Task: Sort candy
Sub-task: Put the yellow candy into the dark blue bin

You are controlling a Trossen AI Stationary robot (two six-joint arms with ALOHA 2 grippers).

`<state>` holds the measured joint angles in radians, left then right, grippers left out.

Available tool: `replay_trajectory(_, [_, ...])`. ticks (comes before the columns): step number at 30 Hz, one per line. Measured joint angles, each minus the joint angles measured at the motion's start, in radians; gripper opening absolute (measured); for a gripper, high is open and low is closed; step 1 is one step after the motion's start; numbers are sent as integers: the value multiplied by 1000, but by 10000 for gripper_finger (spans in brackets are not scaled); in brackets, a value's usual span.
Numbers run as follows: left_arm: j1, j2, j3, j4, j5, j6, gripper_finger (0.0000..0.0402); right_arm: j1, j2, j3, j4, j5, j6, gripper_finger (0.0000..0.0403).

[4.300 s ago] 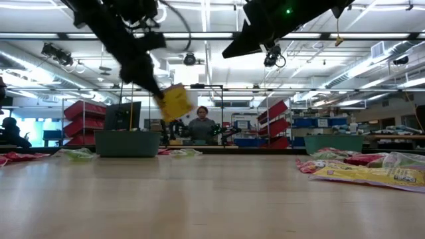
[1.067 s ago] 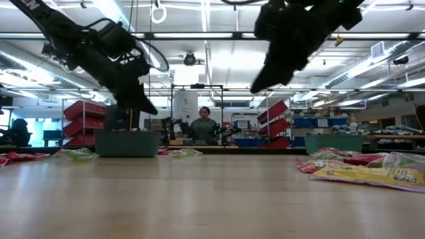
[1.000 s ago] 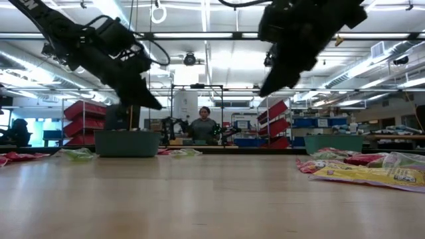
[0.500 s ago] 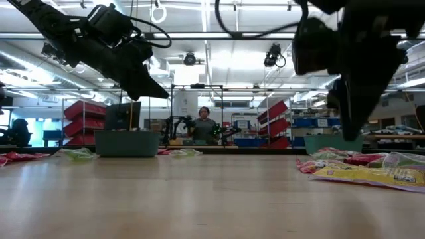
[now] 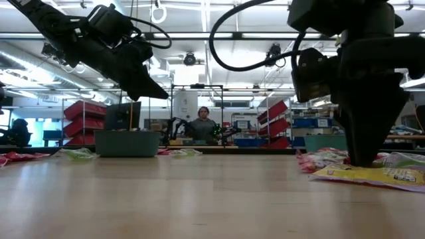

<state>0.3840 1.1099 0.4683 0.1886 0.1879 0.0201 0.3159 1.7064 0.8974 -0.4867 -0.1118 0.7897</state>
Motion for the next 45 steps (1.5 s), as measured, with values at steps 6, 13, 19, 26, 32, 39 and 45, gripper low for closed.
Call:
replay_trajectory(6, [0,0,0,-1,0,-4,0,3,3,-2,28,13,2,104])
replay_trajectory(13, [0,0,0,-2,0,-5,0,5,8,-4,46,20,-25,30])
replay_trajectory(19, [0,1,0,-7,0,-4,0,-6,6,-4,36,49,-37,2])
replay_trajectory(26, [0,1,0,-8,0,-4,0,-49,-56,-9,-54,159,-57,0])
replay_trajectory(32, [0,1,0,-8,0,-3,0,-84,-156,-8,-97,239,-83,0])
replay_trajectory(39, [0,1,1,-9,6,-5,0,-103,-221,-6,-92,199,-99,1])
replay_trajectory(45, [0,1,1,-10,21,-6,0,-88,-166,-6,-74,89,-52,52])
